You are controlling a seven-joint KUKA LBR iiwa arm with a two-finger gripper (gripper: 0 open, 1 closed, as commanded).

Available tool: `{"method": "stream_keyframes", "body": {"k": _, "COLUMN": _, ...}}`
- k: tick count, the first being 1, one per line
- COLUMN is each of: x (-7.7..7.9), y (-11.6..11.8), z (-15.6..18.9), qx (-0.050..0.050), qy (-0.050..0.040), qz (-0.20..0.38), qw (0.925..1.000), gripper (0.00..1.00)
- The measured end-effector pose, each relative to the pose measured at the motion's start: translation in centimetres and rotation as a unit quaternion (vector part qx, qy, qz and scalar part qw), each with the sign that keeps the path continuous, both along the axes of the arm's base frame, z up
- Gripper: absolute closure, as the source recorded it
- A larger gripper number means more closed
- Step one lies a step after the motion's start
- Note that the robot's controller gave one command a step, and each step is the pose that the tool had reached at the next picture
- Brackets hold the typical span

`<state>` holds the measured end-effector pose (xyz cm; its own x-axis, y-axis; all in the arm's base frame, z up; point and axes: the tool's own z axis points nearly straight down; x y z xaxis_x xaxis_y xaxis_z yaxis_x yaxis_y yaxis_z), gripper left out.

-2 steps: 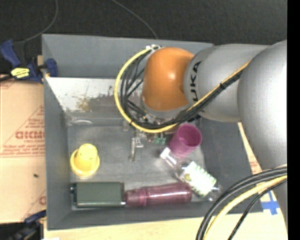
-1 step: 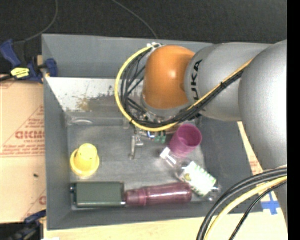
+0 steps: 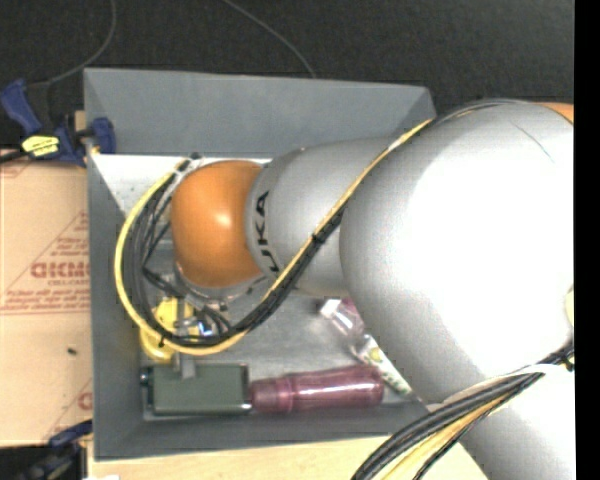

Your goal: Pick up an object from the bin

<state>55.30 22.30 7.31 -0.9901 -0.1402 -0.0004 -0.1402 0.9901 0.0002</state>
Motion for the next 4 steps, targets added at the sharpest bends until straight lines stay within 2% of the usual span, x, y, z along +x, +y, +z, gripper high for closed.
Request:
{"method": "stream_keyframes", "body": {"k": 1, "x": 4.5, "y": -2.7, "z": 6.3, "qx": 0.001, "qy": -0.0038, "qz": 0.054, "qw": 0.9986, "gripper": 0.0}}
{"method": "stream_keyframes", "body": {"k": 2, "x": 4.1, "y": -0.6, "z": 2.7, "qx": 0.0, "qy": 0.0003, "qz": 0.147, "qw": 0.9891, "gripper": 0.0}}
{"method": "stream_keyframes", "body": {"k": 3, "x": 3.6, "y": 0.8, "z": -0.1, "qx": 0.0, "qy": -0.0046, "qz": 0.28, "qw": 0.9601, "gripper": 0.0}}
{"method": "stream_keyframes", "body": {"k": 4, "x": 4.4, "y": -0.8, "z": 0.2, "qx": 0.001, "qy": -0.0058, "qz": 0.318, "qw": 0.9482, "gripper": 1.0}}
